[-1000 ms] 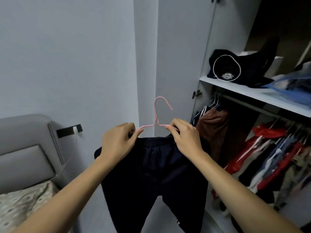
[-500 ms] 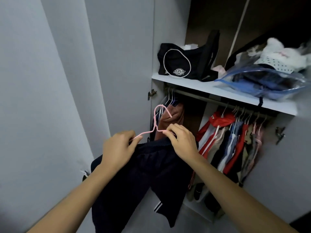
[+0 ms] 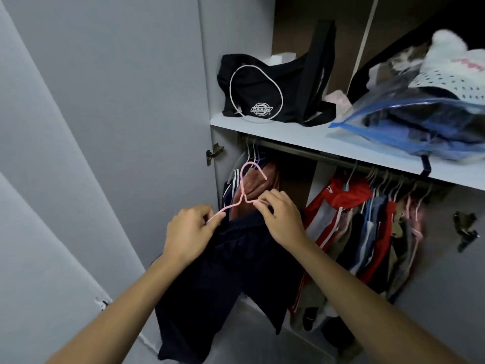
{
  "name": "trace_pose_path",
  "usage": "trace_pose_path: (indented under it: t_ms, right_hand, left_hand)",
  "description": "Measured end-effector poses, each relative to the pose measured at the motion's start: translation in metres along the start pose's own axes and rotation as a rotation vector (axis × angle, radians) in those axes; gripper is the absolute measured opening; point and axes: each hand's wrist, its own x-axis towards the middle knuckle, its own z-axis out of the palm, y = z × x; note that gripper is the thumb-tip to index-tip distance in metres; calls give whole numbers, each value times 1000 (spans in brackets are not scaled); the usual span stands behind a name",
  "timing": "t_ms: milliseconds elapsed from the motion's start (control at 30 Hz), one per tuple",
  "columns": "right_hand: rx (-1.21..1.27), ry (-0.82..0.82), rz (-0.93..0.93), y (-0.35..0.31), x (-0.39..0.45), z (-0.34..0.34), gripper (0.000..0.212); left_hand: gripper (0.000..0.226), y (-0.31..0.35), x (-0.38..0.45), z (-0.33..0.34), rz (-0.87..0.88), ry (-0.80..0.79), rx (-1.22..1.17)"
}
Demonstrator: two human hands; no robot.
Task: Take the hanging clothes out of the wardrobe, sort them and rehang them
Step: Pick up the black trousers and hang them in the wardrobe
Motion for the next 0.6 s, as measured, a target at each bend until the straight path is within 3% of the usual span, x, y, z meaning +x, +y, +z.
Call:
trace_pose_path:
  t_ms: [133,433,600]
  right_hand:
    - [-43,15,-13,22,13,10,19]
    - [-125,-152,153,70,42,42,77]
    - [-95,-163,202,92,57,59,82]
  left_hand:
    - [48,8,28,23,-50,-8,-50]
    - [47,-7,99,85,-83,-99,-281]
    - [47,-16,127,109,-61,-126,-367]
